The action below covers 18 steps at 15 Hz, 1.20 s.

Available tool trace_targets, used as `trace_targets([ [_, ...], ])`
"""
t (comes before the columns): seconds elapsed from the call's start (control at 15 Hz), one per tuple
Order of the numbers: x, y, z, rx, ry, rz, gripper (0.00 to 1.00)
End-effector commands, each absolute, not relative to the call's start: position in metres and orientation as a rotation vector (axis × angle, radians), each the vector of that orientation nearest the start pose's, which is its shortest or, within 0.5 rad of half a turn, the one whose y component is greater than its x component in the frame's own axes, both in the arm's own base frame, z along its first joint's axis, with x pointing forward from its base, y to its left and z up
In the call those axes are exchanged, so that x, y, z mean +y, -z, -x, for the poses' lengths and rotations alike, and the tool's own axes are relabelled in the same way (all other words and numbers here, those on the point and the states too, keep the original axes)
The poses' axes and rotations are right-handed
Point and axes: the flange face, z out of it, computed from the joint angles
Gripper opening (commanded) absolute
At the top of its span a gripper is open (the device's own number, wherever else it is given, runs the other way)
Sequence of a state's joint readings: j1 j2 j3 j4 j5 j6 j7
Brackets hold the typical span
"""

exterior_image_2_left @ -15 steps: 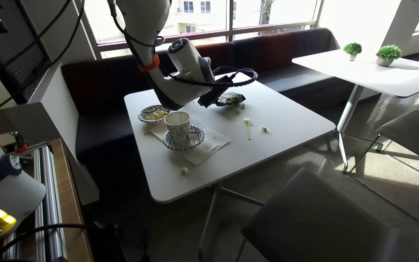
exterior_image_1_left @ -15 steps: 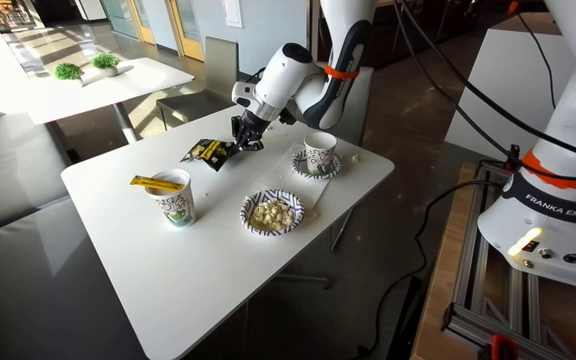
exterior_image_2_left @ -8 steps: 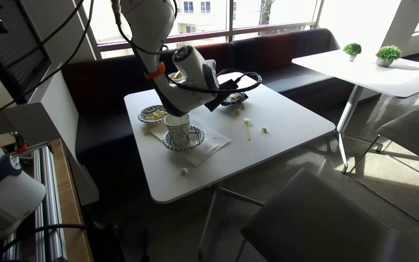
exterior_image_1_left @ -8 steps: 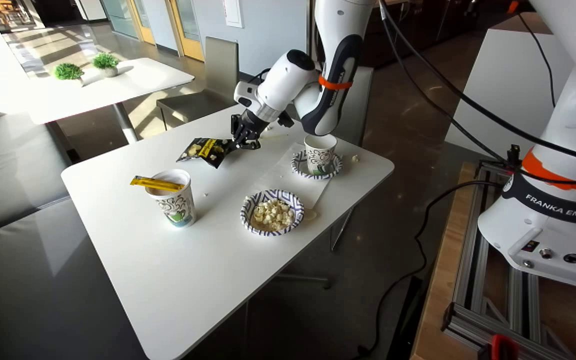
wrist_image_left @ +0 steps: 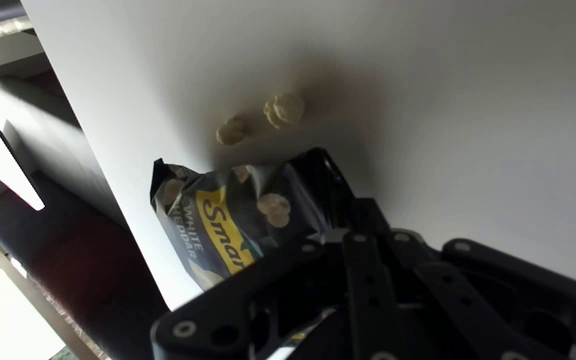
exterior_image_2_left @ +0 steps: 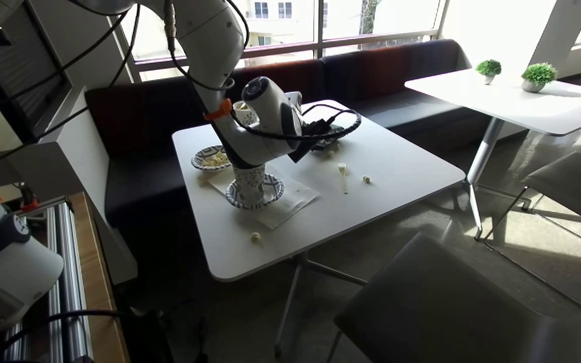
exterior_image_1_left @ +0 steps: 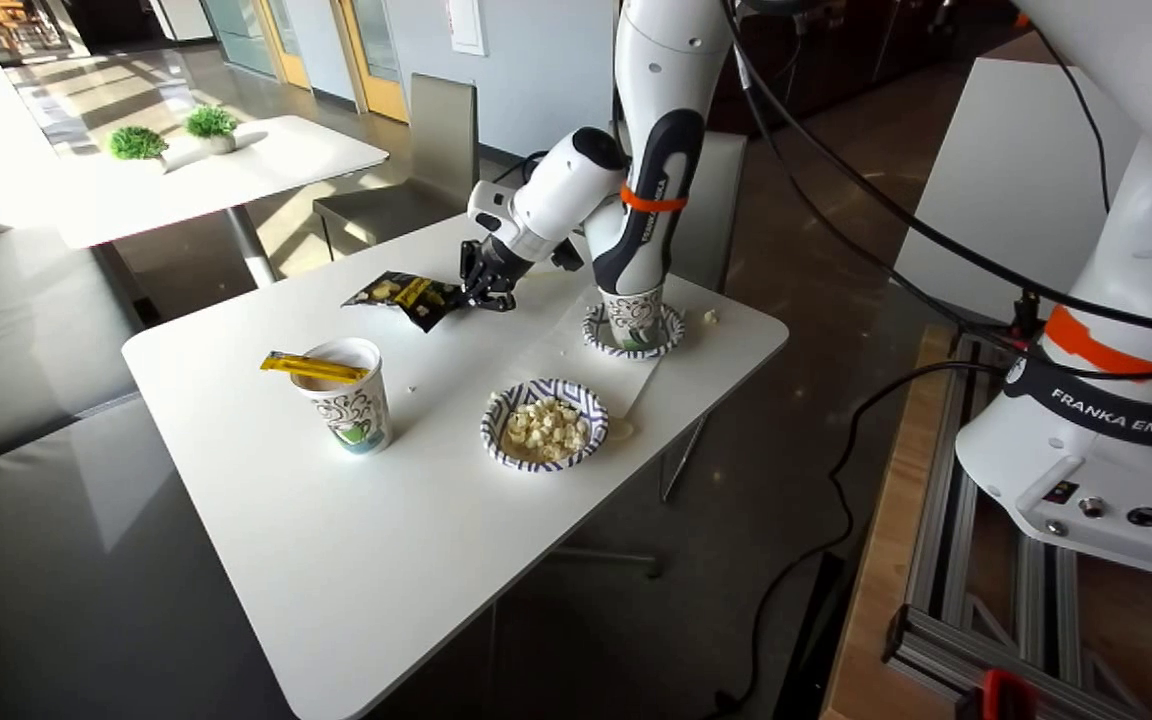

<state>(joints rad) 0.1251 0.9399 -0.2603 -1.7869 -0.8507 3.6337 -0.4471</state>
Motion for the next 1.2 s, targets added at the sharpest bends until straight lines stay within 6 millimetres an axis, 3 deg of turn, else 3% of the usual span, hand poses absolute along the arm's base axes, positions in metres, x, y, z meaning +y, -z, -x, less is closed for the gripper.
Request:
trace_targets([
  [0.0, 0.037, -0.107, -0.644, -2.148, 1.231, 2.447, 0.00],
  [0.47, 0.042, -0.117, -0.645, -2.109, 1.358, 2.461, 0.00],
  [1.07, 0.046, -0.115, -0.643, -2.137, 1.349, 2.447, 0.00],
  [1.13, 0.047, -0.115, -0.643, -2.146, 1.348, 2.439, 0.26],
])
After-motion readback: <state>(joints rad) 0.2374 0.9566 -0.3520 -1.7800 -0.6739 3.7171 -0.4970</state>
